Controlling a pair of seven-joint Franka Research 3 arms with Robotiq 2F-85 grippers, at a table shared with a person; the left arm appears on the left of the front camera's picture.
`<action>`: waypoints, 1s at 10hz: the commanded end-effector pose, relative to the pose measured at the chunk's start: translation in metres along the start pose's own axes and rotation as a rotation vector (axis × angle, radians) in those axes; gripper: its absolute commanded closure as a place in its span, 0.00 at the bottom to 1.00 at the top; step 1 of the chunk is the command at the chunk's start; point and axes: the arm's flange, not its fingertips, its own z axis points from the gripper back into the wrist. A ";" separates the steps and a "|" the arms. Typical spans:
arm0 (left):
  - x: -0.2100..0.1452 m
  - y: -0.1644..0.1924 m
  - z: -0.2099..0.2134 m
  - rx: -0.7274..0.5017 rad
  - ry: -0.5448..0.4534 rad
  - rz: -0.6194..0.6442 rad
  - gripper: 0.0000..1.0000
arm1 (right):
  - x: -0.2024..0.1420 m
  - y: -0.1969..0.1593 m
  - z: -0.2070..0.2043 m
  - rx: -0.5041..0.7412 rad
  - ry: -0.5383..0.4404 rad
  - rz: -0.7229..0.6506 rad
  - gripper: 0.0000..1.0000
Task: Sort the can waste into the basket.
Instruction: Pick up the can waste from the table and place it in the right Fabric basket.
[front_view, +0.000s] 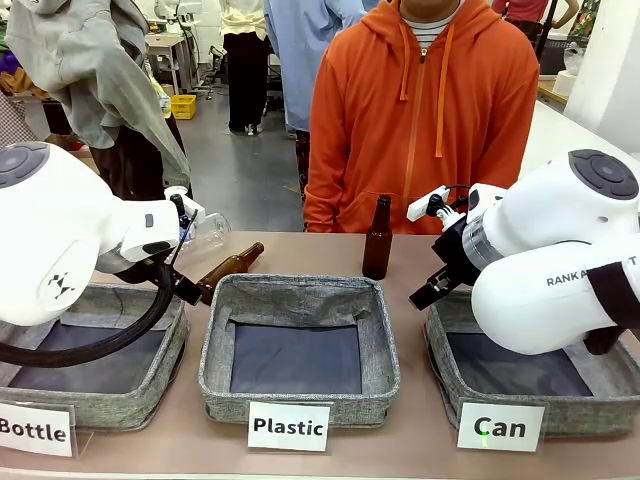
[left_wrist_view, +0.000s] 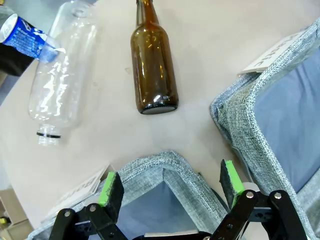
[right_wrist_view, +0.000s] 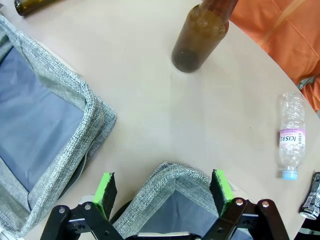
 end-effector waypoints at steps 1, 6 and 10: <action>0.000 0.000 0.000 0.000 0.000 0.000 0.00 | 0.007 -0.003 0.014 0.048 -0.024 0.009 0.00; 0.007 -0.035 0.174 -0.615 -0.048 0.136 0.00 | 0.002 -0.033 0.164 0.426 -0.026 -0.467 0.00; -0.102 0.131 0.186 -0.951 -0.217 0.412 0.00 | -0.137 -0.136 0.199 0.857 -0.353 -0.894 0.00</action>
